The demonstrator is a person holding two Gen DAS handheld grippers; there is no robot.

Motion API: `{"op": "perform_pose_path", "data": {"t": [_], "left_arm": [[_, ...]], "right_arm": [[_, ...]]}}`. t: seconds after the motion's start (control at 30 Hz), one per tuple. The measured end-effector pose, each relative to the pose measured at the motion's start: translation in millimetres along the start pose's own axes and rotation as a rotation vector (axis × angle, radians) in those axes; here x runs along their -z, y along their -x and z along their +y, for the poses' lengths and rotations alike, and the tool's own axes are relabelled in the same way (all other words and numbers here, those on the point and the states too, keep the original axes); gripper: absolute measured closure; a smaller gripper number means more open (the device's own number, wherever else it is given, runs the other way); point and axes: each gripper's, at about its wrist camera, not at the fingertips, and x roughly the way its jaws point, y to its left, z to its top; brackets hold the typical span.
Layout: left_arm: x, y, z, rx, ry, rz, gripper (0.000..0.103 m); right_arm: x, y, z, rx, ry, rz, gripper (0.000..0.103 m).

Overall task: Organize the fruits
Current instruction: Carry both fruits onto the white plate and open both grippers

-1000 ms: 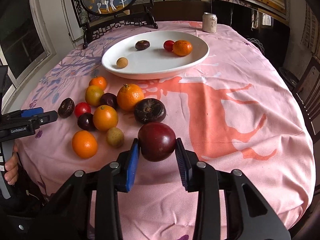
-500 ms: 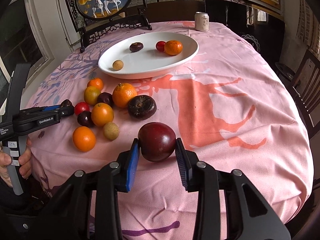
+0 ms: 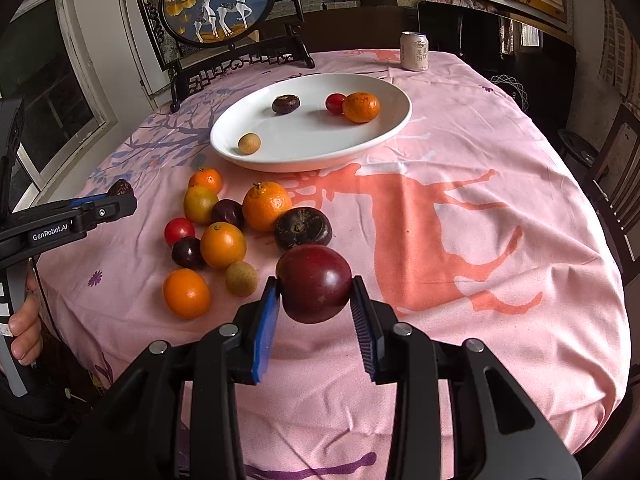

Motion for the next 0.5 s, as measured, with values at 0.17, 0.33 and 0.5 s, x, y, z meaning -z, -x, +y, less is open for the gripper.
{"op": "perform_pose_path", "data": {"t": [0.17,0.33,0.5], "left_arm": [[-37.5,-6.1,-7.5,-0.025,-0.05,-0.016,0.064],[-101.7,-41.8,-9.8,-0.029,-0.057,0.019,0.063],[-152.9,-95.7,-11.7,0.009,-0.018,0.075,0.063]], "right_arm": [[-23.9,-1.7,5.3,-0.026,0.027,-0.011,0.067],[-84.2,-16.6,15.9,-0.038,0.104,-0.044,0.067],[-147.0,-65.7,13.4,-0.058,0.109,-0.034,0.067]]}}
